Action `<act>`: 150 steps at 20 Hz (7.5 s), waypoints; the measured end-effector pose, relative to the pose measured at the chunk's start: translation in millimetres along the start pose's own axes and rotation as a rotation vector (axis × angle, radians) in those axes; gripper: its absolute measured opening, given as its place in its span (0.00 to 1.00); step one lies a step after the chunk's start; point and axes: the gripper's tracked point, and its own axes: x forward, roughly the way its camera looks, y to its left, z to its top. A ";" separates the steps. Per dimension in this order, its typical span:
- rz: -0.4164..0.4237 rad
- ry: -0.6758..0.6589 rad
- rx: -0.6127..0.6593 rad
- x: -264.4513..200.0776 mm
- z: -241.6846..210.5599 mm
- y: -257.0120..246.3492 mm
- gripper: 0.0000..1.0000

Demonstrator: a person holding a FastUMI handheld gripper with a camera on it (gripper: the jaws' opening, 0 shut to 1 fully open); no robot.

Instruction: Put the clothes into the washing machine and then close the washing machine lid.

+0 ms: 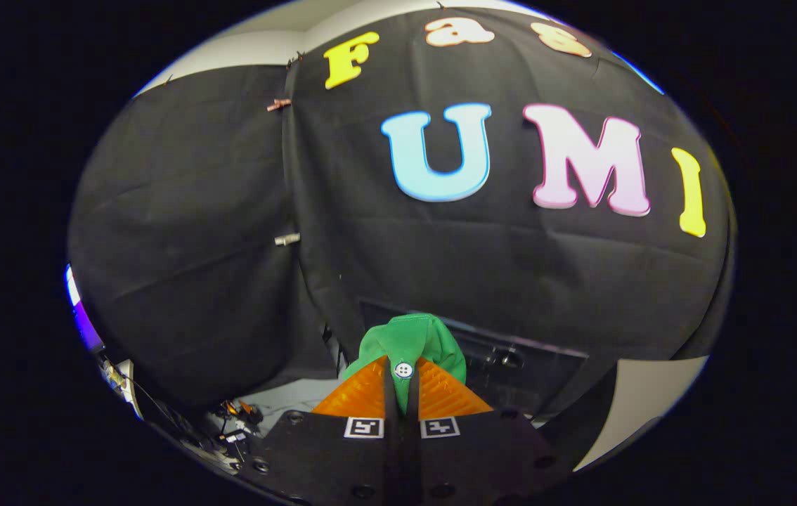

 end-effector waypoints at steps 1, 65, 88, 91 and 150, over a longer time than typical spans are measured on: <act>0.002 0.036 0.001 12.8 -15.2 -5.4 0.04; -0.552 -0.263 0.113 74.3 27.2 -170.3 0.99; -0.400 0.162 0.236 47.5 -44.4 -123.5 0.99; -0.409 0.269 0.238 52.0 -74.0 -123.3 0.99; -0.433 -0.684 -0.013 -440.5 -82.6 -16.5 0.98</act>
